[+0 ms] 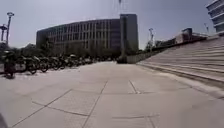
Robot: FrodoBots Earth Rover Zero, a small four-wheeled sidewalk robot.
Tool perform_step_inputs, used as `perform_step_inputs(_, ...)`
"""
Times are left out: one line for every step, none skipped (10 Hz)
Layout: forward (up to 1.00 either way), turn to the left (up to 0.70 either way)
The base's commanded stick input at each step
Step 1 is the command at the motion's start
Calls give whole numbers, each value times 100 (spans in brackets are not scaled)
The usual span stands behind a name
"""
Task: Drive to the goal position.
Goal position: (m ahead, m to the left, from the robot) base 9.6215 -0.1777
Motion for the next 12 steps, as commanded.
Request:
perform_step_inputs(100,0)
perform_step_inputs(100,0)
perform_step_inputs(100,0)
perform_step_inputs(100,0)
perform_step_inputs(100,0)
perform_step_inputs(100,0)
perform_step_inputs(100,0)
perform_step_inputs(100,-12)
perform_step_inputs(100,-35)
perform_step_inputs(100,-25)
perform_step_inputs(100,-7)
perform_step_inputs(100,0)
